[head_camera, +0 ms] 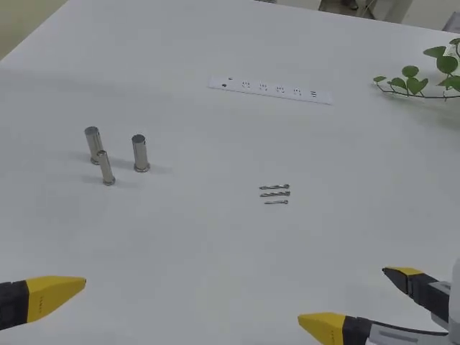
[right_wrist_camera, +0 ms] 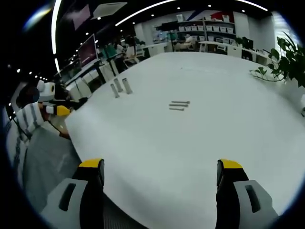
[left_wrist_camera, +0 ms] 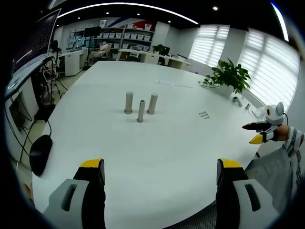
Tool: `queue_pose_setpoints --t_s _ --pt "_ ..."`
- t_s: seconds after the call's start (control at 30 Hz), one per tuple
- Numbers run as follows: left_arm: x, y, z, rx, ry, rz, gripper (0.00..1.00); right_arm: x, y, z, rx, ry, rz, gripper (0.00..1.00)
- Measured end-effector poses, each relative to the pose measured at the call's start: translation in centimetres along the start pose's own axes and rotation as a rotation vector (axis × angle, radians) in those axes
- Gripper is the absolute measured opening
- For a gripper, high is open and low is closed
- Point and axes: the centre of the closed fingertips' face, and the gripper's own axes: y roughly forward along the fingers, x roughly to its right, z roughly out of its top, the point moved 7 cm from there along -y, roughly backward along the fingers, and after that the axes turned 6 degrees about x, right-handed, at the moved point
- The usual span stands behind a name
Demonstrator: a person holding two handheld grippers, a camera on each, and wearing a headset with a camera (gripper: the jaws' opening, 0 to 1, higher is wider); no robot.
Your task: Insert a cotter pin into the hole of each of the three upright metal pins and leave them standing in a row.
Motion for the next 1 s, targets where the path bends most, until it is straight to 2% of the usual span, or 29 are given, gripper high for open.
queue_pose_setpoints --t_s 0.3,0.5,1.0 --pt "-0.01 0.02 0.13 -0.004 -0.002 0.002 0.97 0.11 -0.01 0.06 -0.001 -0.006 -0.008 1.0" --pt "-0.11 0.04 0.18 -0.007 0.0 0.005 0.97 -0.04 0.05 -0.11 -0.011 -0.009 0.004 0.98" --pt "0.03 0.14 -0.4 -0.029 -0.011 -0.01 0.94 -0.14 0.04 -0.36 -0.032 -0.015 0.011 0.98"
